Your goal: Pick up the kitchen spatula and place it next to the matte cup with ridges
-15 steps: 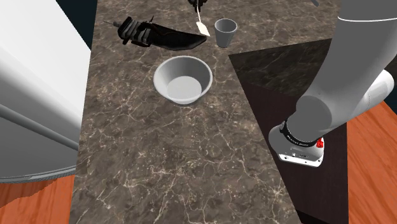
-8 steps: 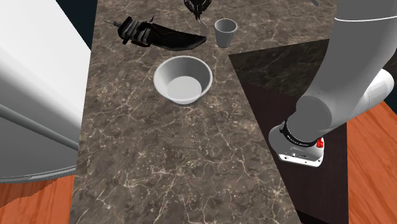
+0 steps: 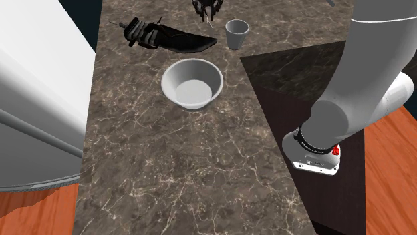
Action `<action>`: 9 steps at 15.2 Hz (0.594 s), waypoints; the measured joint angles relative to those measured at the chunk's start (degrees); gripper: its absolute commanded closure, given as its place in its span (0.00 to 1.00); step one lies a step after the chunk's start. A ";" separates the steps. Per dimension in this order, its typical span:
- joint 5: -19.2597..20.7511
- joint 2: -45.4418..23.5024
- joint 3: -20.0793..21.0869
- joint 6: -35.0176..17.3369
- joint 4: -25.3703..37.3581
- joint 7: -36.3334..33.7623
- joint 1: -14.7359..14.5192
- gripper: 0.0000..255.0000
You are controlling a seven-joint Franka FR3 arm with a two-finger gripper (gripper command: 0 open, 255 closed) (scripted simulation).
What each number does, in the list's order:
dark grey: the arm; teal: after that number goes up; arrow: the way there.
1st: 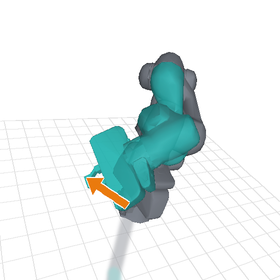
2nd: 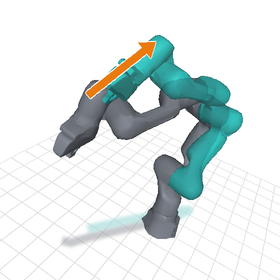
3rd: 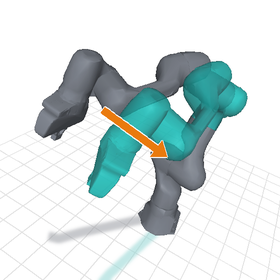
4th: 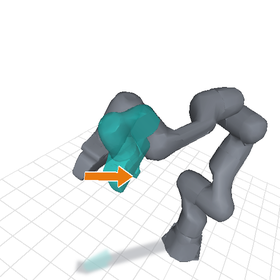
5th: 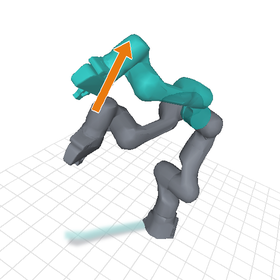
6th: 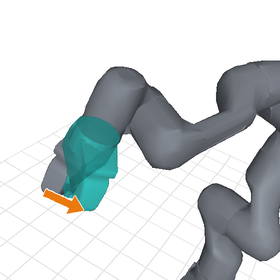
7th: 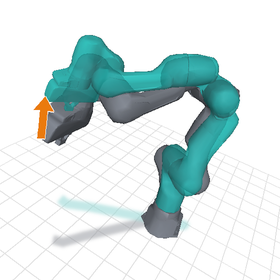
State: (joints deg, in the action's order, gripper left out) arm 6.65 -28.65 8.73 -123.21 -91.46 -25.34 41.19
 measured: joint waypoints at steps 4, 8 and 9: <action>0.00 0.00 0.00 0.00 -0.01 0.00 0.00 0.00; -0.39 1.74 0.17 3.01 1.34 0.39 0.18 0.00; -0.52 2.12 0.21 4.59 2.59 0.59 0.22 0.00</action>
State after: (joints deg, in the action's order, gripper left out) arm 6.13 -26.53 8.94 -118.62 -88.88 -24.75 41.42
